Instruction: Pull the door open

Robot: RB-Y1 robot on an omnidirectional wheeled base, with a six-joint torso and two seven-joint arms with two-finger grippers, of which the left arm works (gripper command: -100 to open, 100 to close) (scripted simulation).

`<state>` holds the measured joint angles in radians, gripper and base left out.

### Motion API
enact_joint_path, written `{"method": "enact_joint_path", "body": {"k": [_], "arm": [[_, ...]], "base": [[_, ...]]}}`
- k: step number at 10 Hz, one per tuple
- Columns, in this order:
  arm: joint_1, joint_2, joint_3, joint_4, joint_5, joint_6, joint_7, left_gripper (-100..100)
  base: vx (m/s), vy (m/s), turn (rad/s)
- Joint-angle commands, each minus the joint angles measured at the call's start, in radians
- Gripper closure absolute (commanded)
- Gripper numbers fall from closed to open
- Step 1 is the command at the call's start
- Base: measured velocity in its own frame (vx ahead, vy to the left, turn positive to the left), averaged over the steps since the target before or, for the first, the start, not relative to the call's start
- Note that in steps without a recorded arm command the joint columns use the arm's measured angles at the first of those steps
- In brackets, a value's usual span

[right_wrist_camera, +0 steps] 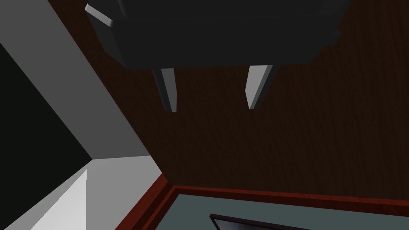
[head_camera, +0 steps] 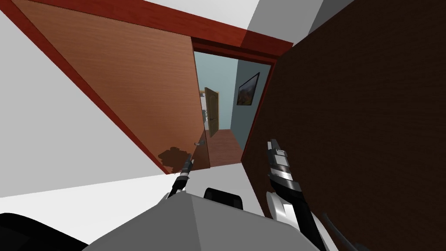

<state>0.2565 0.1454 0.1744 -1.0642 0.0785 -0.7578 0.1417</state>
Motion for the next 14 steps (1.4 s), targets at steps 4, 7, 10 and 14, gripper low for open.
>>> {"method": "enact_joint_path", "body": {"k": [4,7,10,14], "arm": [[-0.01,0.0,0.017,0.081,-0.004,-0.023,-0.002,-100],[-0.011,0.024,0.031,0.105,0.009,-0.036,0.016,-100],[-0.015,0.058,0.053,0.145,0.025,-0.054,0.041,-100],[-0.027,0.085,0.071,0.188,0.038,-0.069,0.058,-100]], "base": [[0.188,0.016,-0.02],[0.138,0.011,-0.074],[0.192,0.012,-0.1],[0.155,0.022,-0.078]]}}
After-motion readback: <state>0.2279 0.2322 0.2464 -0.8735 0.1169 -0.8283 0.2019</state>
